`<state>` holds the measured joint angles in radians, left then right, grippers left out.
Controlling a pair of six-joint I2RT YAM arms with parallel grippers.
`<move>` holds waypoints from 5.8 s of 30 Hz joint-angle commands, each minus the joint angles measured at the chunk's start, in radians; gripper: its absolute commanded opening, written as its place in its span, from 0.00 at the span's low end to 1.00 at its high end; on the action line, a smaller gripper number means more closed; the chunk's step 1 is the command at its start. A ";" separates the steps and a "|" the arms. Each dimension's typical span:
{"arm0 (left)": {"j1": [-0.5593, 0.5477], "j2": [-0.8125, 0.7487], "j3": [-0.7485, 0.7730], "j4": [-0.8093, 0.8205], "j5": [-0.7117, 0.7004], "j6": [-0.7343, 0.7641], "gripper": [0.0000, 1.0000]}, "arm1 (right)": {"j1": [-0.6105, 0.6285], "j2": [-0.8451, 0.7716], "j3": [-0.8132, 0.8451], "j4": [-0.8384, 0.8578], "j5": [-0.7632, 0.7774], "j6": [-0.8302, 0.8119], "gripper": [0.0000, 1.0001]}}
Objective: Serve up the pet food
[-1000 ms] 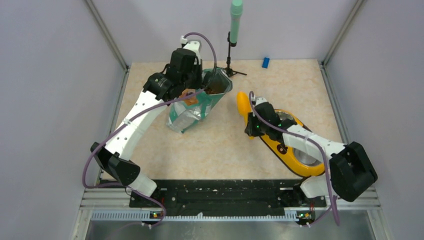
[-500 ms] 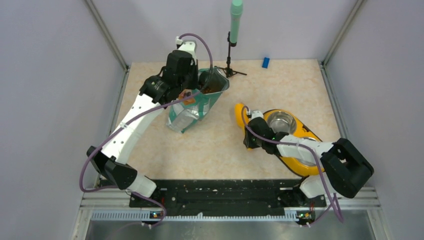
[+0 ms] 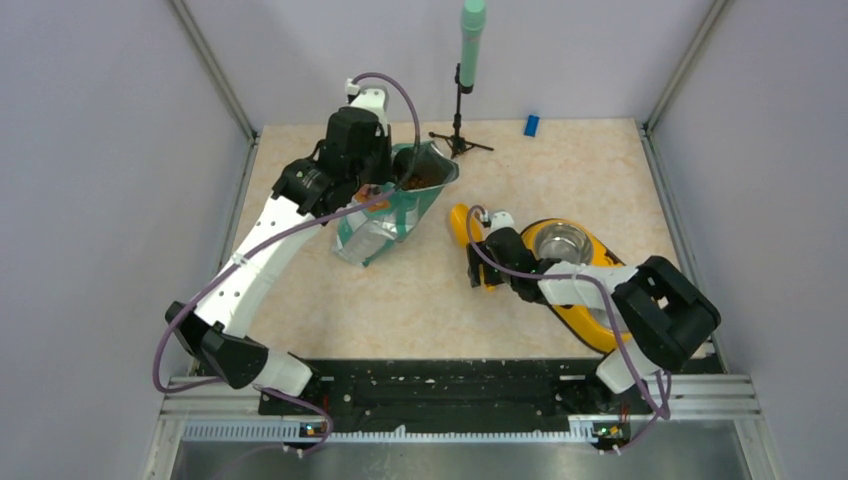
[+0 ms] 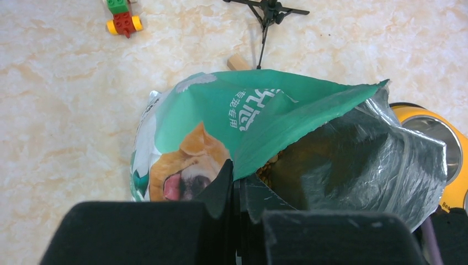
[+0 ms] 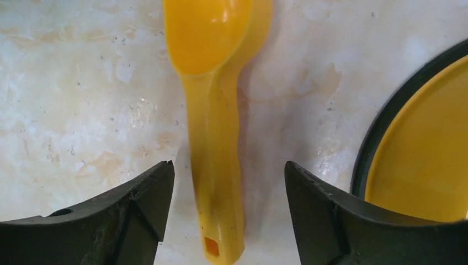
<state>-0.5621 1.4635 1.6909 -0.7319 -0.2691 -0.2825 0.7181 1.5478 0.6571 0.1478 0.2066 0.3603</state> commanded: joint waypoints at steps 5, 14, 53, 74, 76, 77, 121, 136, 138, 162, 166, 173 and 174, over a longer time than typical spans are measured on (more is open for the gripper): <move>0.008 -0.110 -0.027 -0.039 -0.015 0.025 0.00 | 0.015 -0.209 0.061 -0.092 0.061 0.008 0.82; 0.009 -0.149 -0.021 -0.048 0.001 0.038 0.00 | 0.149 -0.391 -0.015 -0.144 0.171 0.008 0.84; 0.008 -0.143 -0.024 -0.068 -0.025 0.044 0.00 | -0.075 -0.047 -0.152 0.340 -0.444 0.151 0.00; 0.008 -0.059 0.062 -0.068 -0.064 0.089 0.00 | -0.317 0.343 -0.074 0.660 -0.924 0.513 0.04; 0.008 -0.048 0.070 -0.076 -0.063 0.091 0.00 | -0.318 0.351 -0.047 0.583 -0.902 0.458 0.22; 0.008 -0.045 0.070 -0.077 -0.062 0.091 0.00 | -0.317 0.350 -0.040 0.546 -0.881 0.432 0.29; 0.007 -0.025 0.087 -0.069 -0.034 0.123 0.00 | -0.113 -0.026 0.086 -0.006 -0.281 0.129 0.64; 0.008 -0.045 0.072 -0.072 -0.038 0.127 0.00 | 0.027 0.078 0.134 -0.057 0.019 0.141 0.57; 0.007 -0.048 0.069 -0.073 -0.039 0.129 0.00 | 0.030 0.094 0.132 -0.040 0.013 0.139 0.50; 0.008 -0.069 0.062 -0.083 -0.061 0.148 0.00 | -0.083 0.296 0.278 0.046 -0.073 -0.323 0.09; 0.008 -0.069 0.065 -0.082 -0.063 0.147 0.00 | -0.083 0.251 0.242 0.084 -0.138 -0.300 0.59; 0.008 -0.061 0.066 -0.082 -0.080 0.149 0.00 | -0.083 0.122 0.198 0.104 -0.160 -0.231 0.74; 0.008 -0.062 0.064 -0.080 -0.080 0.149 0.00 | -0.083 0.098 0.190 0.107 -0.158 -0.224 0.75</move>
<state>-0.5591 1.4353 1.7519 -0.8501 -0.3096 -0.1459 0.6373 1.7615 0.8673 0.2192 0.0784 0.0994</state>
